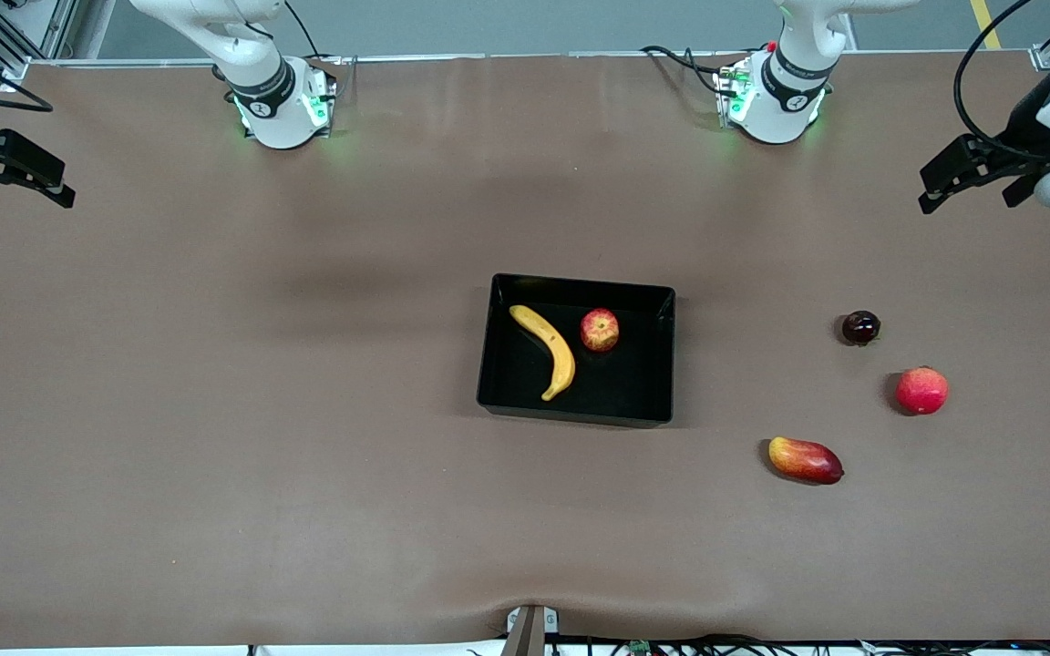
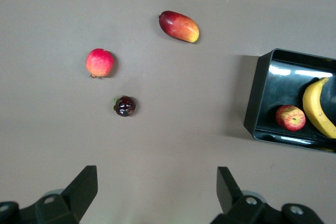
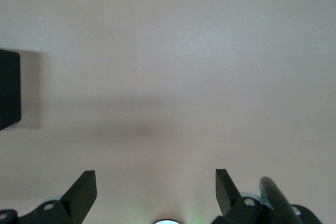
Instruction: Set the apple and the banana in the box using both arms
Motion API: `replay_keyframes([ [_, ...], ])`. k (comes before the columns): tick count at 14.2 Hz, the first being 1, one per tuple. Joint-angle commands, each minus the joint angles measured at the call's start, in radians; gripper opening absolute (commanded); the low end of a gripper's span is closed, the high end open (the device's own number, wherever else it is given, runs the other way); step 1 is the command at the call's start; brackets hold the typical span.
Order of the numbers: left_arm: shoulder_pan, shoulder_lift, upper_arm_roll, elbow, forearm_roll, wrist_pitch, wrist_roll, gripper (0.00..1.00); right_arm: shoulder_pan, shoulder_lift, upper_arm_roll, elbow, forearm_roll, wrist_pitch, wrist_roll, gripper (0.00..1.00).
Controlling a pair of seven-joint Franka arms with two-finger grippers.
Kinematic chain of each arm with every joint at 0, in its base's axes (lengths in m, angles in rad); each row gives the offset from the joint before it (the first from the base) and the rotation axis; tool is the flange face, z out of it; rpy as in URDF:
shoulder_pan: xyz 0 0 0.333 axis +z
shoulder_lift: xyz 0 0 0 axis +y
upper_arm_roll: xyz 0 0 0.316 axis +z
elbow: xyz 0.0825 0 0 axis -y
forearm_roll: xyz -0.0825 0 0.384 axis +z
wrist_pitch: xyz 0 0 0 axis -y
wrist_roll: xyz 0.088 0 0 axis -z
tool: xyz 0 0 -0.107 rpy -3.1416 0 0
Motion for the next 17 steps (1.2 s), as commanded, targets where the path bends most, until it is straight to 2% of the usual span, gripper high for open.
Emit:
replay_keyframes([
  [1, -0.067, -0.025, 0.073, -0.032, 0.005, 0.019, -0.028, 1.0, -0.026, -0.003, 0.015, 0.001, 0.015, -0.004, 0.007, 1.0],
  [3, -0.032, -0.018, 0.023, -0.029, 0.002, 0.022, -0.029, 1.0, -0.026, -0.003, 0.015, 0.001, 0.015, -0.004, 0.006, 1.0],
  [7, -0.011, -0.017, -0.012, -0.032, 0.002, 0.017, -0.026, 1.0, -0.028, -0.003, 0.015, -0.001, 0.015, -0.004, 0.007, 1.0],
  [17, -0.017, -0.011, -0.022, -0.032, -0.006, 0.022, -0.031, 1.0, -0.028, -0.003, 0.015, -0.001, 0.015, -0.004, 0.006, 1.0],
])
